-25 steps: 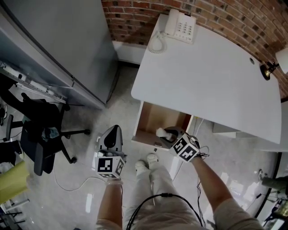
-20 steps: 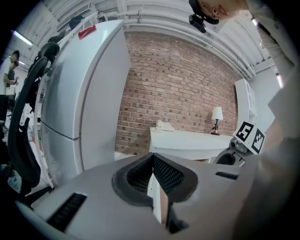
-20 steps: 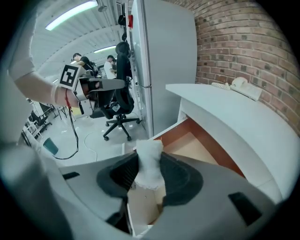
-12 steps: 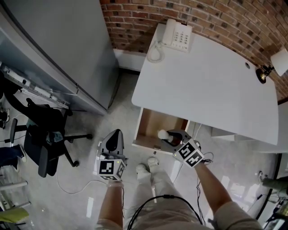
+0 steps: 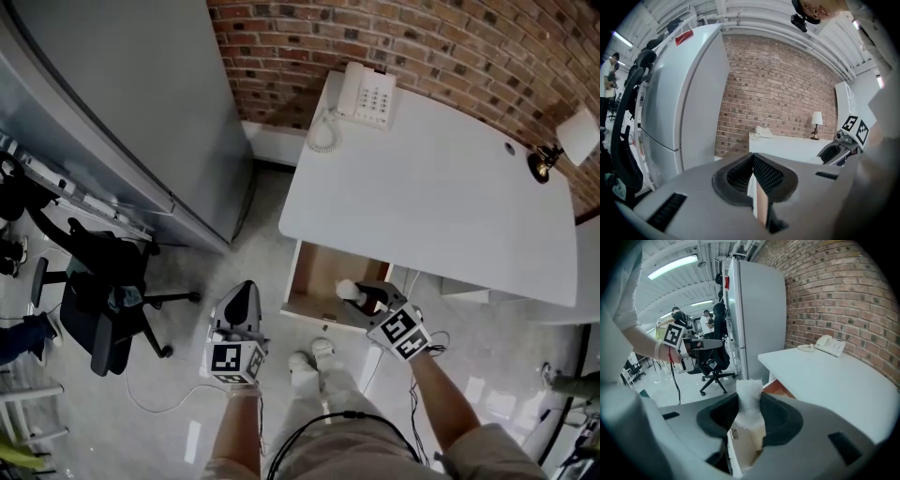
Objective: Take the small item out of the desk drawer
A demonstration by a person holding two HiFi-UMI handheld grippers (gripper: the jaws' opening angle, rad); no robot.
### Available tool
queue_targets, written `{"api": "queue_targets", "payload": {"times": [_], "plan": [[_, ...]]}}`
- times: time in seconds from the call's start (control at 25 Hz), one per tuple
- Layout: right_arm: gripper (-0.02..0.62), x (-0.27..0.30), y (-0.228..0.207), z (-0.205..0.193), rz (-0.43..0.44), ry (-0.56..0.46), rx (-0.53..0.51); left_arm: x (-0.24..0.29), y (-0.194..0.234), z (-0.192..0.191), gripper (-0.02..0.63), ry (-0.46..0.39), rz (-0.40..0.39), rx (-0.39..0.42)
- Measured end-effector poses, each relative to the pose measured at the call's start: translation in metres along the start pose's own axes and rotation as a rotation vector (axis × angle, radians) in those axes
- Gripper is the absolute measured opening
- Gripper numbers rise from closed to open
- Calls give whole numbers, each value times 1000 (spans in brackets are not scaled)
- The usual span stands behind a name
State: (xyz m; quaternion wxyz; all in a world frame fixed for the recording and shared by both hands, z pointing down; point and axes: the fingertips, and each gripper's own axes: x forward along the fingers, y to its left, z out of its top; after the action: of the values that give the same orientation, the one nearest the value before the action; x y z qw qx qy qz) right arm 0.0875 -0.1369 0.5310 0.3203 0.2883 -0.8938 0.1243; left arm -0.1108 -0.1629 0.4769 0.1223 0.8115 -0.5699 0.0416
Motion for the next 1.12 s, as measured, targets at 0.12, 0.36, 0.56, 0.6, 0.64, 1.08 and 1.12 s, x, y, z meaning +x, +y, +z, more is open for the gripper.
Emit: {"api": "queue_targets", "payload": {"times": [0.12,0.36,0.56,0.6,0.64,1.08,1.12], "plan": [[156,-8,-3,10,-8,-21,1,-2,-1,7,5,1,0,4],[156,-24,-12,27,-41,-65,24,-4,-7,24,5,-10,-15,13],[156,-37,-18,41,-74,-99,28,-8,-11,39,5,-33,-22,9],[156,-40,-21,44,-82,-109,28,-8,-11,41,5,-35,-24,12],[156,-42,-23,47,-86,-118,28,-7,-12,43,5,-36,-24,15],[156,-64,-35,74,-134,-210,43,-17,-12,69,5,-66,0,28],[156,-65,-36,77,-138,-219,44,-18,-11,72,5,-69,0,28]]}}
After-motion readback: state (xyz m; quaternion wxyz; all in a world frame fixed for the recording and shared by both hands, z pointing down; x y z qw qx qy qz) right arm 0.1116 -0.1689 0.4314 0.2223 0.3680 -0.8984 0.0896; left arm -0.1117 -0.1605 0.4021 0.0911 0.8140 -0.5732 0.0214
